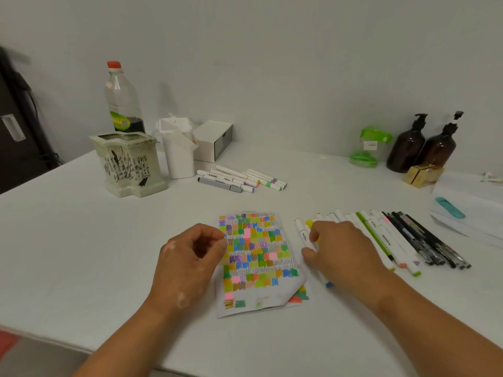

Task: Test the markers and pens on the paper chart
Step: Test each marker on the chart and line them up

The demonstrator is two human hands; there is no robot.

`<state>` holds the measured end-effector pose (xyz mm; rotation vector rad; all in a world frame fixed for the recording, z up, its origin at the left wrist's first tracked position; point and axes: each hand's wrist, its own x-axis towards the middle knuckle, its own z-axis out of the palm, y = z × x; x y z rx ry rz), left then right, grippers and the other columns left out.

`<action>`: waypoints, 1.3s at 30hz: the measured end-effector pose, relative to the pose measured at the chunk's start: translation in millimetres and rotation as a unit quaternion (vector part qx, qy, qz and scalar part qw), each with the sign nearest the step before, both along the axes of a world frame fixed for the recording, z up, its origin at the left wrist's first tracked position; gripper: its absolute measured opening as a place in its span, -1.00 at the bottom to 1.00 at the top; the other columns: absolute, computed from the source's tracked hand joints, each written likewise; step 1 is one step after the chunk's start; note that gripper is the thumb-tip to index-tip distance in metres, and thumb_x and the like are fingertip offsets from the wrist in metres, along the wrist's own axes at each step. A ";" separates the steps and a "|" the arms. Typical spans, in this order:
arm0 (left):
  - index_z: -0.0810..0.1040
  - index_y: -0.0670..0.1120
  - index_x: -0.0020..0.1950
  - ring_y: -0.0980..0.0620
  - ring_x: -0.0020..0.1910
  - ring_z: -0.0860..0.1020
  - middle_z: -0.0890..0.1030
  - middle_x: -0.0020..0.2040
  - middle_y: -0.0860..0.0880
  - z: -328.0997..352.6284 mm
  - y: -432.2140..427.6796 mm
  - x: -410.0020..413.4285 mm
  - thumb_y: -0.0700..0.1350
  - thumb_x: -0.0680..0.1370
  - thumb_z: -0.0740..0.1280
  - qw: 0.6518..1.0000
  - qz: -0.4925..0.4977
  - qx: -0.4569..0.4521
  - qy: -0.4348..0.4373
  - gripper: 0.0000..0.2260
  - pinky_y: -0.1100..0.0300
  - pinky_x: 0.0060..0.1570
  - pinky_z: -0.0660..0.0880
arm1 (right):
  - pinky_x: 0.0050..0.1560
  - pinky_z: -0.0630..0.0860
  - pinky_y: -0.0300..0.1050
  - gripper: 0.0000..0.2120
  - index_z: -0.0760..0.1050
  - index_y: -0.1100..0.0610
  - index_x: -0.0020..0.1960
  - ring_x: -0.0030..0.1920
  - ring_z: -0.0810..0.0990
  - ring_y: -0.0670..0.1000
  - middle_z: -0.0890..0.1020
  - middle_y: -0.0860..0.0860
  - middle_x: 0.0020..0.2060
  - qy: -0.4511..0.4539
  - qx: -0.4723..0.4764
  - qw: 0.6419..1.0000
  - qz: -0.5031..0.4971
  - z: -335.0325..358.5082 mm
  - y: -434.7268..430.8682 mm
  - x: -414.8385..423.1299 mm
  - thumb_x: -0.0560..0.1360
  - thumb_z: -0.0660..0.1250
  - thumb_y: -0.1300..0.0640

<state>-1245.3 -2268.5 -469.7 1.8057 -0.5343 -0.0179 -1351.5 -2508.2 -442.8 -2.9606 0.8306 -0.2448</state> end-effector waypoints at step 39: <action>0.61 0.06 -0.15 0.20 -0.12 0.67 0.68 -0.18 0.21 -4.3 0.9 1.7 -0.02 0.51 0.45 0.999 -0.025 0.032 0.034 -0.94 0.32 -0.27 0.61 | -0.17 0.67 -0.08 -0.83 0.65 0.11 0.10 -0.18 0.69 0.04 0.70 0.05 -0.10 -0.051 0.284 0.946 0.147 38.6 26.9 107.9 0.53 0.39 0.13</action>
